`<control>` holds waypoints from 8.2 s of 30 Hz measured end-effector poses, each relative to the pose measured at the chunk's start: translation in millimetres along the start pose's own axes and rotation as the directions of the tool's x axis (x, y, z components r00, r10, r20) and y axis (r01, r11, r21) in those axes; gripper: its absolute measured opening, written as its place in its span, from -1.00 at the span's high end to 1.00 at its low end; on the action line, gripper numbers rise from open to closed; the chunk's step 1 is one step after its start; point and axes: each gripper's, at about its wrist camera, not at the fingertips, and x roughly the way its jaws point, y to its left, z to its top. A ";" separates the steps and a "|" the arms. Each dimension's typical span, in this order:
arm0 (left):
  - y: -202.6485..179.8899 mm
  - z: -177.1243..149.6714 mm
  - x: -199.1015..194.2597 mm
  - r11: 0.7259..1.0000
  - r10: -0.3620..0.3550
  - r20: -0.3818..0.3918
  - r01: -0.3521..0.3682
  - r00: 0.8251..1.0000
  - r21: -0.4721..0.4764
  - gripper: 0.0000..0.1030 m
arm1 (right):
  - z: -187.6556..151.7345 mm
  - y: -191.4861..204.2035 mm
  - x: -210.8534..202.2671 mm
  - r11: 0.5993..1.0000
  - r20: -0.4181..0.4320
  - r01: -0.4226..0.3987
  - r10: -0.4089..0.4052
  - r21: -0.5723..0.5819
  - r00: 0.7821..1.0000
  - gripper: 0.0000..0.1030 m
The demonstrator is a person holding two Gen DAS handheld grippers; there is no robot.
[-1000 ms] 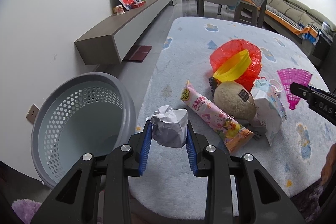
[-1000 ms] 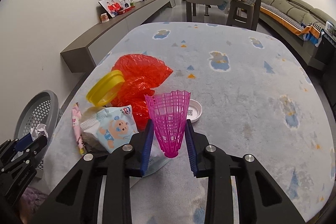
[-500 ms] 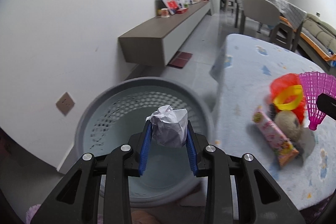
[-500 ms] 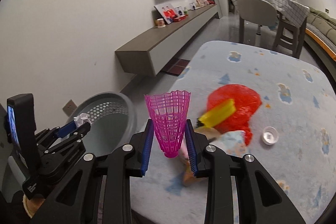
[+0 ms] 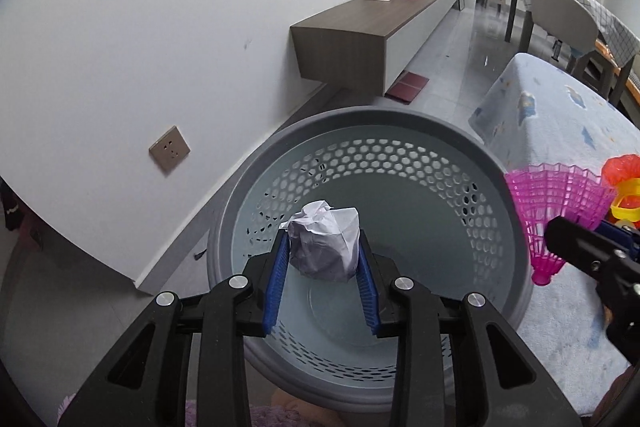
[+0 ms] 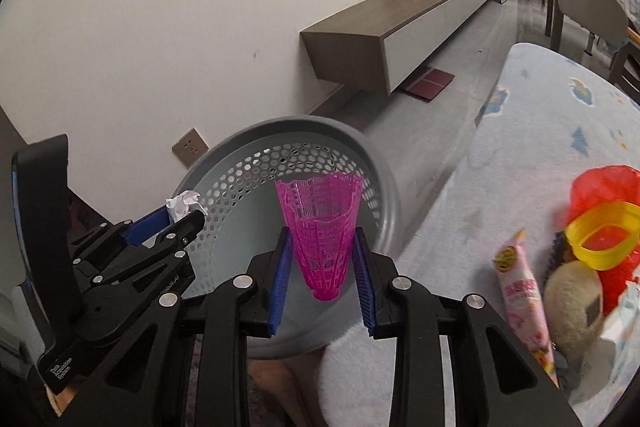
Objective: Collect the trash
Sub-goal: 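Move both grippers over the wastebasket and open them to drop the items, then move both grippers back over the table toward the remaining trash, then grasp the baby-wipes packet with the right gripper while the left gripper grasps the pink wrapper, then carry both items over the wastebasket and open both grippers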
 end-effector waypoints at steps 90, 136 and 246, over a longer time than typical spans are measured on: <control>-120.2 -31.3 -53.5 0.956 -0.241 0.073 0.224 0.968 0.190 -0.86 | -116.5 -150.9 -133.2 0.898 0.014 0.374 -0.388 0.233 0.922 -0.33; -171.9 -51.6 -33.4 0.937 -0.220 0.004 0.211 0.975 0.280 -0.86 | -106.2 -177.7 -113.8 0.947 0.005 0.254 -0.260 0.198 0.966 0.28; 26.9 3.0 2.8 0.994 -0.101 -0.018 0.100 0.995 -0.035 0.50 | 17.9 13.8 11.1 0.999 0.005 -0.050 0.050 0.001 0.999 0.28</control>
